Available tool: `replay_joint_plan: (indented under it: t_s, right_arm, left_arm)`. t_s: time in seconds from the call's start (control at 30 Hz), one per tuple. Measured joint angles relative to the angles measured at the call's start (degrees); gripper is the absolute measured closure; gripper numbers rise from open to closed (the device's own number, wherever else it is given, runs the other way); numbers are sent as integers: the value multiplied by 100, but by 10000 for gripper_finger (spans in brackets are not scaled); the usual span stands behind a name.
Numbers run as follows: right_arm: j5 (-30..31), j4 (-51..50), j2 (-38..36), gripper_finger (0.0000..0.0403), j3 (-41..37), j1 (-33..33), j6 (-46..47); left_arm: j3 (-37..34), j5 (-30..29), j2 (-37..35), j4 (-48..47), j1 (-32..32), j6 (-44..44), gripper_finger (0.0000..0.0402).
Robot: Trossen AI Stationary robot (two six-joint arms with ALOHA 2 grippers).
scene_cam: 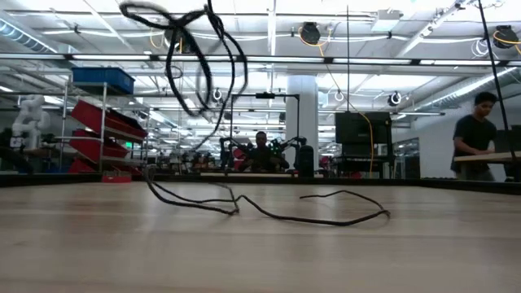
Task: Coil cords
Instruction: Coil the black wire on the spool
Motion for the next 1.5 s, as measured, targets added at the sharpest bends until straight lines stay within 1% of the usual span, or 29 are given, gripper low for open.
replay_joint_plan:
  t_s: [0.17, 0.27, 0.37, 0.57, 0.77, 0.83, 0.9, 0.93, 1.0, 1.07, 1.2, 1.5]
  right_arm:
    - [-23, -61, 2, 403, 0, -144, 2]
    - [-294, -80, 2, 403, 0, -235, 45]
    - [-410, -81, 2, 403, 0, -277, 46]
    - [-418, -123, 7, 403, 0, -320, 15]
    - [-403, -337, -29, 403, 0, -318, 45]
    - [-395, -335, -58, 403, 0, -294, 79]
    - [-381, -237, -66, 403, 0, -296, 83]
    - [-381, -217, -66, 403, 0, -296, 81]
    - [-381, -201, -66, 403, 0, -308, 57]
    - [-366, -181, -66, 403, 0, -335, 59]
    - [-132, -108, -66, 403, 0, -344, 33]
    - [-113, -9, -66, 403, 0, -342, -25]
  left_arm:
    - [0, 27, 196, 59, 8, 11, 256]
    - [0, 28, 242, 58, 17, 49, 256]
    - [0, 31, 247, 106, 38, 127, 255]
    - [0, 34, 247, 122, 17, 124, 255]
    - [0, 44, 196, 182, -254, 144, 255]
    - [0, 224, 193, 215, -322, 144, 255]
    - [0, 612, 193, 214, -337, 108, 255]
    - [0, 780, 193, 215, -321, 105, 255]
    - [0, 893, 195, 214, -237, 78, 255]
    - [0, 893, 206, 214, -120, -40, 255]
    - [0, 892, 223, 213, 53, -238, 255]
    - [0, 895, 348, 212, 237, -332, 256]
